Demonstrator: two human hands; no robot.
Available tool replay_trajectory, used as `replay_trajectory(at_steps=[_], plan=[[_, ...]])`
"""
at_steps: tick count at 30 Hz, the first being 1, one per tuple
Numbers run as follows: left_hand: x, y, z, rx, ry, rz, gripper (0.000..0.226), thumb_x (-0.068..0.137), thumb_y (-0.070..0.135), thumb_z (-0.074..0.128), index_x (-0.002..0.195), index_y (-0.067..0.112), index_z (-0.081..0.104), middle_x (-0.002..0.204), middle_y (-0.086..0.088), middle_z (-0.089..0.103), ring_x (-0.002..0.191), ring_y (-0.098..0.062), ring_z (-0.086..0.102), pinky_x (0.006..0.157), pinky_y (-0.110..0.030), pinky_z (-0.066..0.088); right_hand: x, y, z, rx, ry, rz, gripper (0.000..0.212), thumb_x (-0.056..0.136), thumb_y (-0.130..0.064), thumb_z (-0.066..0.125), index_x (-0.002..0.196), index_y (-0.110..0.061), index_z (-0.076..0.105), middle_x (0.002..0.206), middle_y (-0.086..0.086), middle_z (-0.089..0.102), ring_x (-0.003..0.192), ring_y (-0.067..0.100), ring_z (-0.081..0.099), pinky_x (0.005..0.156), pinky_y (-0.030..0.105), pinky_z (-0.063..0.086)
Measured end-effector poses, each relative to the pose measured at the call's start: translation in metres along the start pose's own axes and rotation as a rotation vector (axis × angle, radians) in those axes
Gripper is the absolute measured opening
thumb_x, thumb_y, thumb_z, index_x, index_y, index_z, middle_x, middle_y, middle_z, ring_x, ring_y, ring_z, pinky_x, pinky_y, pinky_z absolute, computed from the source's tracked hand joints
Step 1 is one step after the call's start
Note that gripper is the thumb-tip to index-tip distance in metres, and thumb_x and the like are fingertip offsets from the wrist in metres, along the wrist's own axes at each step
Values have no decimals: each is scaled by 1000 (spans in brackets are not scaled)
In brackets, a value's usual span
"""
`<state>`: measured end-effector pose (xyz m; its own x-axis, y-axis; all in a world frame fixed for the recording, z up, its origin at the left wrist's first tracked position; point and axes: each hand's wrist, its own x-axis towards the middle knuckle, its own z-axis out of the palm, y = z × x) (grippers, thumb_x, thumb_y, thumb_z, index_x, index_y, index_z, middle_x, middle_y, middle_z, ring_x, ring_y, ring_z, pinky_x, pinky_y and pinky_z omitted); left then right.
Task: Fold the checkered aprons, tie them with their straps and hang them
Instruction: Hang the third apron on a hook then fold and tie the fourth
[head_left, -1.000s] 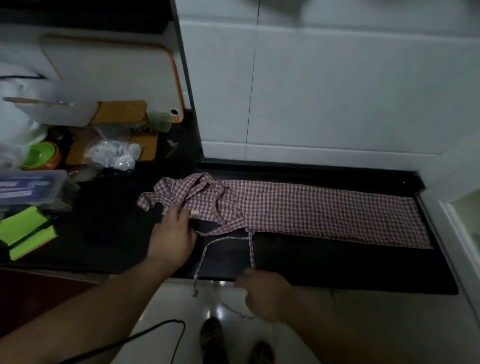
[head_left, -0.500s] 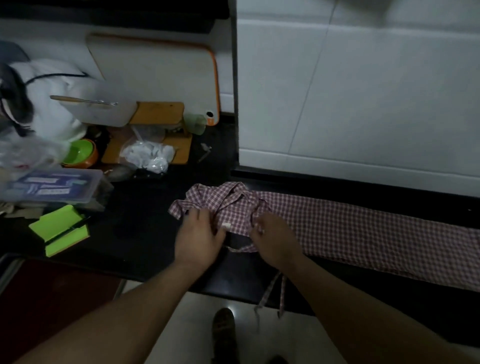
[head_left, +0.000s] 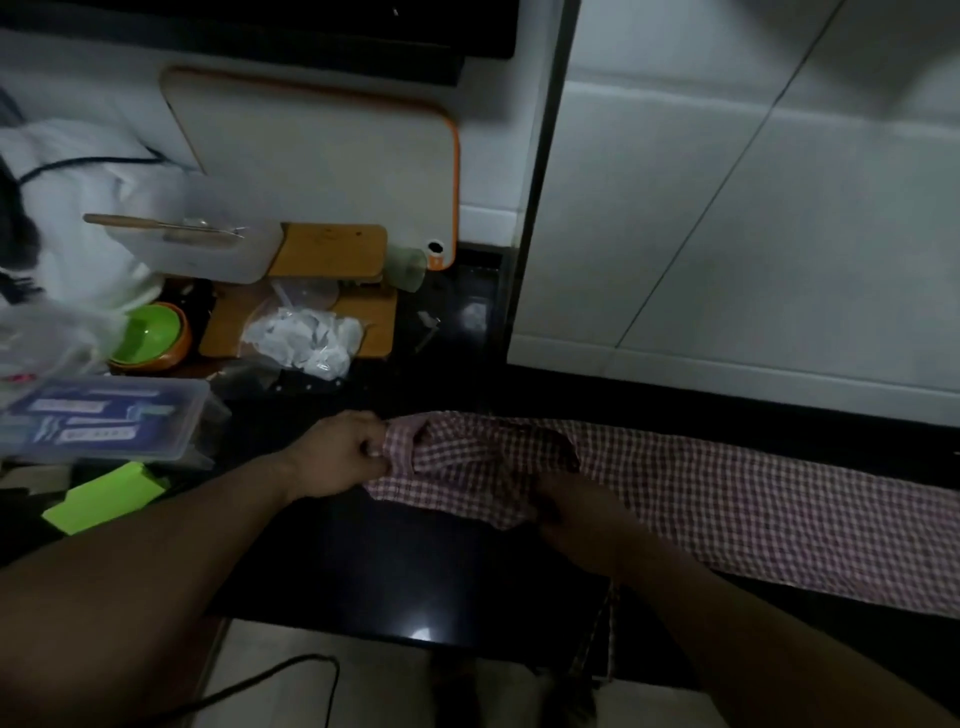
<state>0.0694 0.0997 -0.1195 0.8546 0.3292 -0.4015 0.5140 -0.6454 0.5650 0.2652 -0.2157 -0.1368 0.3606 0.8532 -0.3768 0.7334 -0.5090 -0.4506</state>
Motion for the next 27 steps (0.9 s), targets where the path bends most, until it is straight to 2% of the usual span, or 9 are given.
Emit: replay_trajectory(at_steps=[3,8,10,13,15,18,21,25,27], plan=[[-3,1,-8,-331,263,-182,33,84,7,77,68,22,52,84,-4,58,77,-18,57,67,-29,45,11,-3,-14,217,196,221,27,96,-27,62,120,-19,57,107,-4,64,90,15,60,75,28,46],[1,-16,3,-176,258,-466,20,88,12,76,82,13,56,84,-11,67,75,-24,63,67,-34,50,26,18,-11,206,232,463,37,93,-53,63,111,-21,55,106,3,66,88,23,63,78,39,57],[3,-17,7,-86,219,-515,15,88,20,75,94,14,62,106,-16,69,91,-30,68,83,-39,58,23,19,-7,176,126,443,48,91,-58,64,120,-21,57,114,1,62,94,22,62,81,37,55],[0,-3,14,-83,419,-455,36,98,41,50,124,20,61,132,-14,54,122,-36,55,105,-50,46,15,16,3,12,144,310,70,86,-65,67,140,-25,48,133,5,53,116,27,57,95,40,51],[-1,14,17,-213,457,-358,48,98,62,37,124,30,62,129,-5,57,123,-27,54,107,-50,43,13,10,7,-71,214,198,74,88,-70,57,149,-35,37,143,3,47,129,27,50,105,44,45],[2,20,29,-103,392,-247,37,94,68,56,110,36,67,119,4,58,116,-19,54,101,-44,46,17,4,8,-218,156,71,56,101,-63,41,153,-45,35,151,-1,41,136,26,43,109,47,40],[3,14,37,49,433,-330,26,95,53,64,105,29,67,124,-5,55,121,-31,53,100,-48,46,19,0,7,-275,122,68,47,105,-56,34,149,-40,44,149,1,43,134,28,45,106,46,43],[2,9,40,-81,430,-666,80,87,63,69,143,12,42,145,-20,44,135,-43,46,106,-56,43,14,-10,7,-197,454,131,52,101,-61,45,132,-21,56,124,7,59,111,28,58,88,44,52],[6,7,42,-197,372,-654,81,86,59,74,138,4,45,138,-22,53,128,-42,54,102,-47,49,13,-8,11,-84,382,255,49,101,-57,48,130,-18,54,124,9,58,106,29,60,83,41,52]])
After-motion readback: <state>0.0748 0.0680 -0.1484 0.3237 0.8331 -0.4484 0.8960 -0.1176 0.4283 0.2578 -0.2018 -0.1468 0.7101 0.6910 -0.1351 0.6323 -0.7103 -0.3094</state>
